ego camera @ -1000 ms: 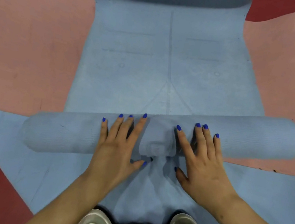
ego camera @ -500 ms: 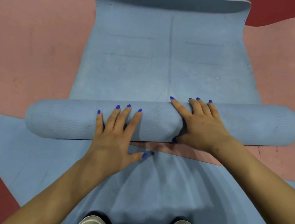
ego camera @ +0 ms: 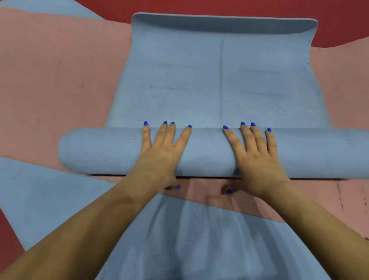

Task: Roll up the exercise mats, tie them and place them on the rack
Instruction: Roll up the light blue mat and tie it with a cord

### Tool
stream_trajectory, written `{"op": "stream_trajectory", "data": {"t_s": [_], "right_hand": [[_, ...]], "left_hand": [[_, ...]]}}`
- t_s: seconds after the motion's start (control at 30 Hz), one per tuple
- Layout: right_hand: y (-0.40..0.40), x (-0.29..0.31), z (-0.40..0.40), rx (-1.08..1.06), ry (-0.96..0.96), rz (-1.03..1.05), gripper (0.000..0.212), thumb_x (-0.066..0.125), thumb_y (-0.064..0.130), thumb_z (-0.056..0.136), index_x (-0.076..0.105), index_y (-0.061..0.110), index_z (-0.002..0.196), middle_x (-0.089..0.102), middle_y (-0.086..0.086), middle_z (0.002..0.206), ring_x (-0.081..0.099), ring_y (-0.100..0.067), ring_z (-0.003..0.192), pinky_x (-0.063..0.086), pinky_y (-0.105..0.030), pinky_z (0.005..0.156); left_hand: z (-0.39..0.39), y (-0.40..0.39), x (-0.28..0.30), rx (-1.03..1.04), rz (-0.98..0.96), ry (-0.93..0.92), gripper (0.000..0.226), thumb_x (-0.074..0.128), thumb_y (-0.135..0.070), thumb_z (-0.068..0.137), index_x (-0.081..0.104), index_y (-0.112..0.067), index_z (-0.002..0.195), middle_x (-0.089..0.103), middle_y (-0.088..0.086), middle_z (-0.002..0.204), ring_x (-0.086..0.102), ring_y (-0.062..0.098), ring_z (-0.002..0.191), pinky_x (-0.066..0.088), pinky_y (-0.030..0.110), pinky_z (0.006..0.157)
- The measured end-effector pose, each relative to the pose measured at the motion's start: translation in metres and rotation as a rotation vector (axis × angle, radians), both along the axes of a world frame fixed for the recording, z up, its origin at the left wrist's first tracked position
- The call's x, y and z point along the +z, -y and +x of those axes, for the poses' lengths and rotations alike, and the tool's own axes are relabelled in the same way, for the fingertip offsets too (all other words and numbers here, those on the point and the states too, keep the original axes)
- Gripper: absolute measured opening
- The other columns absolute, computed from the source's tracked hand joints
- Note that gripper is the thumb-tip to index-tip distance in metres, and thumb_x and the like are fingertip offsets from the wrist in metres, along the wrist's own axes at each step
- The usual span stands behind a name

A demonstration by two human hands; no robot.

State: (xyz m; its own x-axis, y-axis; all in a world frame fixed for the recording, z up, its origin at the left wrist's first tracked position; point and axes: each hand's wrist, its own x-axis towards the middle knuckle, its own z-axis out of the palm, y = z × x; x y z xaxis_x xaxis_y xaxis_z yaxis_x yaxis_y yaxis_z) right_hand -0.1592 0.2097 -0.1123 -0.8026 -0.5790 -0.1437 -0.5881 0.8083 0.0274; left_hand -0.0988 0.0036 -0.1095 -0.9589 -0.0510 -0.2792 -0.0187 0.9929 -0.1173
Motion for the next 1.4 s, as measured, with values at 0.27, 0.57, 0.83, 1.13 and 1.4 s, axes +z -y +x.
{"op": "stream_trajectory", "data": {"t_s": [0.27, 0.57, 0.83, 1.13, 1.4], "right_hand": [[0.01, 0.017, -0.039, 0.105, 0.027, 0.169, 0.131, 0.073, 0.07, 0.053, -0.002, 0.026, 0.151, 0.032, -0.011, 0.142, 0.031, -0.033, 0.133, 0.021, -0.043, 0.109], [0.004, 0.021, -0.034, 0.228, -0.129, 0.163, 0.112, 0.063, 0.078, 0.039, 0.044, 0.018, 0.132, 0.06, -0.007, 0.094, 0.056, -0.029, 0.076, 0.031, -0.035, 0.069], [-0.02, 0.021, 0.03, 0.201, -0.025, 0.037, 0.101, 0.054, 0.079, 0.051, 0.054, 0.014, 0.128, 0.059, -0.008, 0.088, 0.052, -0.03, 0.068, 0.033, -0.037, 0.066], [-0.049, 0.023, 0.106, 0.267, 0.146, 0.061, 0.099, 0.063, 0.065, 0.042, 0.059, 0.011, 0.124, 0.063, -0.009, 0.095, 0.054, -0.03, 0.068, 0.036, -0.038, 0.064], [-0.053, 0.023, 0.117, 0.285, 0.24, 0.097, 0.108, 0.06, 0.076, 0.036, 0.059, 0.016, 0.127, 0.066, -0.005, 0.1, 0.061, -0.028, 0.076, 0.047, -0.04, 0.071]], "left_hand": [[-0.035, 0.01, 0.012, 0.019, -0.015, 0.12, 0.129, 0.08, -0.056, 0.062, -0.007, -0.026, 0.151, 0.027, 0.013, 0.145, 0.022, 0.032, 0.138, 0.011, 0.062, 0.112], [-0.033, 0.018, 0.028, -0.118, -0.07, 0.107, 0.113, 0.079, -0.057, 0.059, 0.013, -0.027, 0.145, 0.049, 0.008, 0.124, 0.046, 0.028, 0.111, 0.04, 0.035, 0.077], [0.033, 0.006, 0.039, -0.211, -0.045, 0.077, 0.106, 0.07, -0.067, 0.057, 0.02, -0.03, 0.142, 0.047, -0.006, 0.116, 0.052, 0.02, 0.1, 0.033, 0.029, 0.063], [0.126, -0.012, 0.028, -0.265, 0.121, 0.158, 0.115, 0.061, -0.073, 0.025, 0.06, -0.013, 0.124, 0.065, -0.003, 0.086, 0.058, 0.021, 0.058, 0.036, 0.027, 0.044], [0.141, -0.006, 0.021, -0.219, 0.247, 0.231, 0.115, 0.057, -0.076, 0.036, 0.052, -0.018, 0.135, 0.066, -0.003, 0.105, 0.065, 0.021, 0.076, 0.055, 0.032, 0.061]]}}
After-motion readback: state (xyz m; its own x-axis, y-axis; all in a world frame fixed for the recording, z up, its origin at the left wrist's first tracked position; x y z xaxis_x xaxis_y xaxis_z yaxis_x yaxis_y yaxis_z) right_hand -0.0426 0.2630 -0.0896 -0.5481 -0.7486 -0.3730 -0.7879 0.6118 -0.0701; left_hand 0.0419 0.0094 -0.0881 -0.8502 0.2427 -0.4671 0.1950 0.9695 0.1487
